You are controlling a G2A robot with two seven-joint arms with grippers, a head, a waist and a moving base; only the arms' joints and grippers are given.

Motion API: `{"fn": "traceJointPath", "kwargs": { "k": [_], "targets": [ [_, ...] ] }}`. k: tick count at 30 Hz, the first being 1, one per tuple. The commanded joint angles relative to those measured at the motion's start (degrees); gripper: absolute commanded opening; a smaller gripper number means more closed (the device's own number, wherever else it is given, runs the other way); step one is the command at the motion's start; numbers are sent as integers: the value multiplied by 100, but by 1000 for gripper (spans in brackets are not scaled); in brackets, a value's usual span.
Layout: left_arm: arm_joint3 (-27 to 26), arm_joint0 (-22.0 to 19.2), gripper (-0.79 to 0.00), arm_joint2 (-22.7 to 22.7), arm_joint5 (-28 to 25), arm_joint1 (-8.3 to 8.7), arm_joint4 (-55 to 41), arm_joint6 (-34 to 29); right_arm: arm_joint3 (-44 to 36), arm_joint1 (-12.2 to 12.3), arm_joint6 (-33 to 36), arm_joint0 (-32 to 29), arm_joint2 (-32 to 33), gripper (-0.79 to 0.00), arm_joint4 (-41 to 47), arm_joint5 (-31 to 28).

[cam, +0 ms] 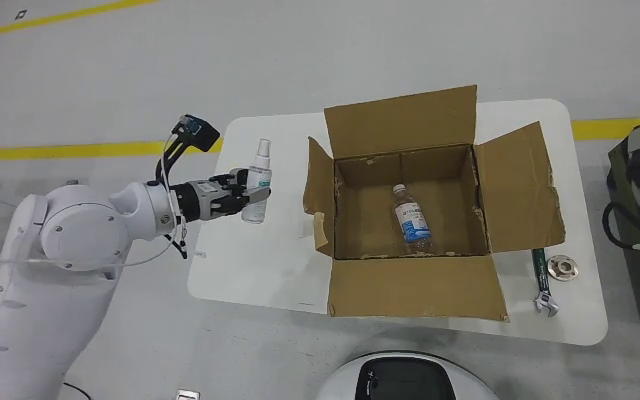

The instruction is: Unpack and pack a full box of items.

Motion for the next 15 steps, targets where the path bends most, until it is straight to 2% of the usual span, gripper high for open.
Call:
{"fn": "traceJointPath", "kwargs": {
  "k": [1,7,15],
  "targets": [
    [-121,-89,-785,87,-9,-41,-80,36,0,0,0,0,0,-754,0,0],
    [-163,-715,-785,590,101,-282,-382,216,0,0,0,0,0,-751,0,0],
    [193,-1818,-785,1812,493,-846,-829,191,0,0,0,0,0,-742,0,0]
  ]
}}
